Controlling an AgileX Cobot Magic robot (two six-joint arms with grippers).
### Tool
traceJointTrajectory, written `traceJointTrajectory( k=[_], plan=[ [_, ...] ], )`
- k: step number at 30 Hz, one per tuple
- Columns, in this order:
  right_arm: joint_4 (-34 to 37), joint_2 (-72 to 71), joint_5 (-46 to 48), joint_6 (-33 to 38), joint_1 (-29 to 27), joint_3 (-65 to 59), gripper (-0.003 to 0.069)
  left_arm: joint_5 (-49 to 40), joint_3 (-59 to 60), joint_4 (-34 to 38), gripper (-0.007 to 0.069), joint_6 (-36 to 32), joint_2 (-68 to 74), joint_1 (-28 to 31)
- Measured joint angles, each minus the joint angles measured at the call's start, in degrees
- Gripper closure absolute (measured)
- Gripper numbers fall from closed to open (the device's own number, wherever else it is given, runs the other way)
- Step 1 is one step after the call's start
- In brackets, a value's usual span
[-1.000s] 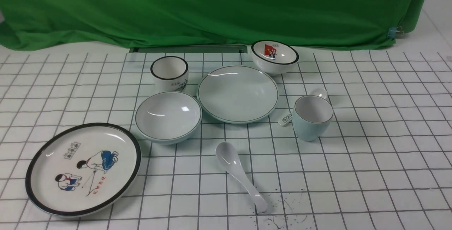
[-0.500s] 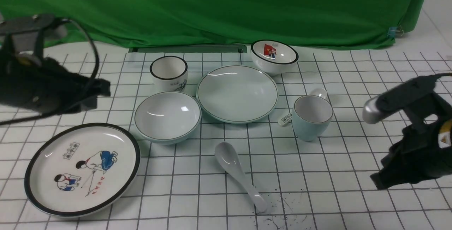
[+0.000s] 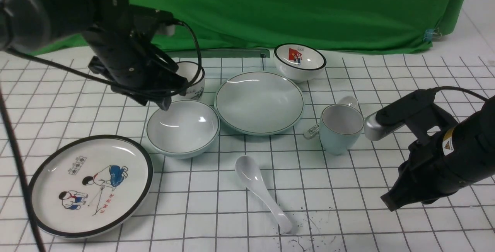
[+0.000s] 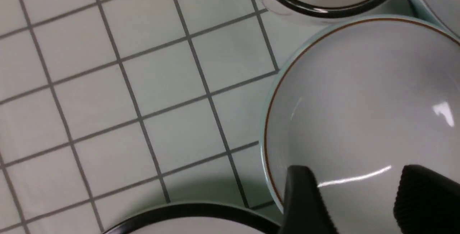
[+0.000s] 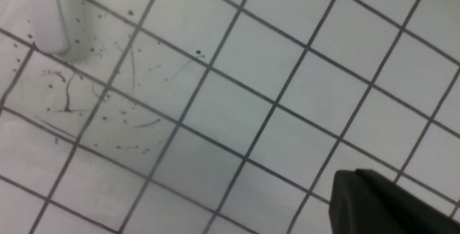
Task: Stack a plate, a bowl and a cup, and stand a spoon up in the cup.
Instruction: Use the left arm to grab a blue rice bowl, then use the left arm to put the blue rice bowl into the blue large plate in the middle
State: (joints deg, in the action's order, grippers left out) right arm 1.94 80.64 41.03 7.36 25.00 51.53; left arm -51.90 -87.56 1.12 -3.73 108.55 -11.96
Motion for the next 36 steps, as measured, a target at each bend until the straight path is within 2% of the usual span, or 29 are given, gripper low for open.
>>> traceJointTrajectory(
  k=[1, 4, 8, 12, 13, 15, 18, 19, 25, 27, 29, 31, 36],
  plan=[
    [0.0, 0.0, -0.06, 0.0, 0.0, 0.0, 0.0647, 0.1, -0.12, -0.18, 0.024, 0.63, 1.22, 0.0],
    [0.0, 0.0, -0.06, 0.0, 0.0, 0.0, 0.0647, 1.31, -0.14, -1.12, 0.0171, 2.35, 4.22, 0.0],
    [0.15, 0.0, -0.29, 0.0, 0.0, 0.0, 0.0647, 2.86, -0.19, -1.52, 0.0167, 3.73, 7.03, 0.0],
    [0.37, 0.0, -0.46, 0.0, 0.0, 0.0, 0.0647, 2.99, -0.19, -1.79, 0.0256, 3.73, 8.62, 0.0],
    [0.43, 0.0, -0.46, 0.0, 0.0, 0.0, 0.0647, 3.29, -0.19, -2.46, 0.0341, 3.73, 9.0, 0.0],
    [0.43, 0.0, -0.46, 0.0, 0.0, 0.0, 0.0647, 3.92, -0.19, -2.94, 0.0441, 4.08, 9.11, 0.0],
    [0.53, 0.0, -0.46, 0.0, 0.0, 0.0, 0.0646, 5.62, -0.41, -2.49, 0.0572, 4.5, 8.97, 0.0],
    [0.53, 0.0, -0.46, 0.0, 0.0, 0.0, 0.0645, 5.51, -0.7, -2.06, 0.0592, 4.36, 8.68, 0.0],
    [0.6, 0.0, -0.41, 0.0, 0.0, 0.0, 0.0645, 1.28, -0.66, 5.78, 0.0636, -2.75, 5.51, 0.0],
    [0.72, 0.0, -0.28, 0.0, 0.0, 0.0, 0.0644, 0.39, -0.51, 16.67, 0.0637, -7.98, 3.28, -0.69],
    [0.77, 0.0, -0.22, 0.0, 0.0, 0.0, 0.0643, 2.57, -1.08, 20.71, 0.0637, -10.07, 1.74, -2.14],
    [0.77, 0.0, -0.23, 0.0, 0.0, 0.0, 0.0641, 4.12, -3.68, 20.25, 0.0638, -9.56, 1.86, -4.38],
    [0.78, 0.0, -0.53, 0.0, 0.0, 0.0, 0.0641, 4.48, -14.71, 12.58, 0.0638, -2.09, 8.74, -7.73]
  ],
)
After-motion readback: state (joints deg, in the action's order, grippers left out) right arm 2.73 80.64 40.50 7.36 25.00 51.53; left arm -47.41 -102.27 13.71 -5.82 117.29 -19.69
